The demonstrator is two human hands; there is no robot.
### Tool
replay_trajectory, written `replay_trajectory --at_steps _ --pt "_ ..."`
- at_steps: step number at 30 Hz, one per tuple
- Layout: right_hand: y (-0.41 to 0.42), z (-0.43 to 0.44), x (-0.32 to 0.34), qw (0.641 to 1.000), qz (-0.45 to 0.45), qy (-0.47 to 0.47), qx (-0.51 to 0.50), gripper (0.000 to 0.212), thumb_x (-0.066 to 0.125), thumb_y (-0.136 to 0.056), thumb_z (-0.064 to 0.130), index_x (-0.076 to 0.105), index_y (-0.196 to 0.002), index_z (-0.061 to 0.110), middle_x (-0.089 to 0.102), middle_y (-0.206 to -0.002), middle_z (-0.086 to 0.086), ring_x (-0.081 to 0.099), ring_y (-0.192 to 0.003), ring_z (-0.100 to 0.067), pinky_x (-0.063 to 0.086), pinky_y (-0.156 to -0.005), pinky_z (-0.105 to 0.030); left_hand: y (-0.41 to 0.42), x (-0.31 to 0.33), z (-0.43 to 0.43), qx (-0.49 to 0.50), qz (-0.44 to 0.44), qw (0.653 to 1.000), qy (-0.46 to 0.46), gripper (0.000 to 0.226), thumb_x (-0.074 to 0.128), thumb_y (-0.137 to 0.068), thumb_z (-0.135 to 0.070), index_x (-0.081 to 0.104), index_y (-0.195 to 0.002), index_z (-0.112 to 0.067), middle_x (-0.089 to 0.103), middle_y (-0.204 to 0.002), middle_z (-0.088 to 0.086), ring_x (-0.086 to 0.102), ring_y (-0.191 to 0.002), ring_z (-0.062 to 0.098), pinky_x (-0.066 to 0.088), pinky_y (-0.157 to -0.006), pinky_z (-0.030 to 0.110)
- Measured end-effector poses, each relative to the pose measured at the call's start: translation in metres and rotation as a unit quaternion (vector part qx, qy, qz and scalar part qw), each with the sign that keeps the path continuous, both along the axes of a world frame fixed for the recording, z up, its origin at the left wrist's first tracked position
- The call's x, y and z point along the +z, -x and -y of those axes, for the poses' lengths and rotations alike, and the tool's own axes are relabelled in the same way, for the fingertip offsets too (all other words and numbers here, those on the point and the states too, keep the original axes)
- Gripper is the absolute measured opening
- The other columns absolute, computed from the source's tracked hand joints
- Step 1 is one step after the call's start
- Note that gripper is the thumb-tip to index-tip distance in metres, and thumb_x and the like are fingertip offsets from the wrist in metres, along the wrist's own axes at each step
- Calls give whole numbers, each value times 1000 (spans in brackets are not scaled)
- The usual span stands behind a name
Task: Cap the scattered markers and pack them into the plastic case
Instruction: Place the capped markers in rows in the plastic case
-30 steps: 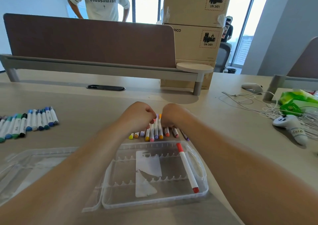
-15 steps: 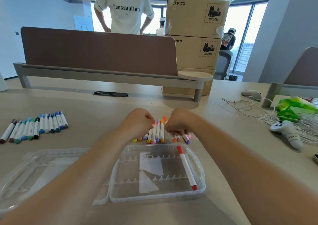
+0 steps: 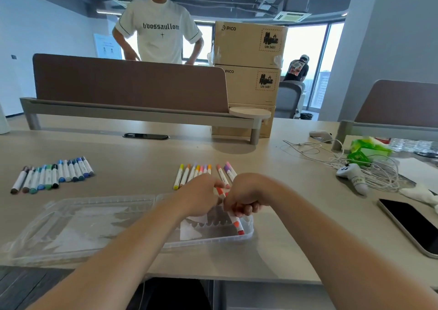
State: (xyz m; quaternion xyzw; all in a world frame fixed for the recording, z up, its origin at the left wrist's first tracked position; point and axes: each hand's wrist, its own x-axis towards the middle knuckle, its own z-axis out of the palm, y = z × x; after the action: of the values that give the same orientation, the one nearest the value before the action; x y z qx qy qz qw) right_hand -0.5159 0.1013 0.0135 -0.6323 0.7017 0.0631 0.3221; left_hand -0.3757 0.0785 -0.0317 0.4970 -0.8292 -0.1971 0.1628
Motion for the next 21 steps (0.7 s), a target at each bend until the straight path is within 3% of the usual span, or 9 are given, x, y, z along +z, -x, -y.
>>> replay_trajectory --at_steps 6,9,13,17,21 --pt "3 -2 -7 999 -21 36 -4 40 52 -96 27 55 -60 10 47 -52 -3 34 -39 -12 29 -44 -22 0 1 -10 -22 23 999 -33 37 51 -96 -18 60 -131 -25 67 -119 2 63 -99 16 50 -75 23" --pt "5 2 -10 999 -13 46 -4 35 57 -94 27 58 -63 10 50 -57 -4 37 -42 -13 30 -45 -22 -1 3 -11 -34 33 997 -53 36 60 -94 -34 59 -129 -28 69 -110 1 67 -92 17 55 -77 29" --pt "6 7 -11 999 -17 48 8 29 62 -91 24 58 -64 11 49 -58 -4 37 -45 -13 31 -47 -23 -2 7 -12 -48 44 995 -76 39 71 -84 -45 61 -118 -29 69 -106 -1 69 -83 16 58 -63 27" --pt "6 9 -10 999 -22 37 21 27 65 -90 24 61 -67 10 50 -58 -3 38 -46 -12 33 -48 -22 -1 9 -16 -49 42 992 -105 37 73 -85 -38 60 -116 -23 69 -88 2 65 -66 14 51 -48 19" --pt "8 12 -11 999 -17 38 20 25 67 -89 24 63 -69 9 51 -59 -3 39 -46 -12 34 -48 -22 -1 8 -18 -53 31 993 -100 36 73 -85 -37 60 -114 -19 67 -99 1 62 -63 11 46 -45 15"
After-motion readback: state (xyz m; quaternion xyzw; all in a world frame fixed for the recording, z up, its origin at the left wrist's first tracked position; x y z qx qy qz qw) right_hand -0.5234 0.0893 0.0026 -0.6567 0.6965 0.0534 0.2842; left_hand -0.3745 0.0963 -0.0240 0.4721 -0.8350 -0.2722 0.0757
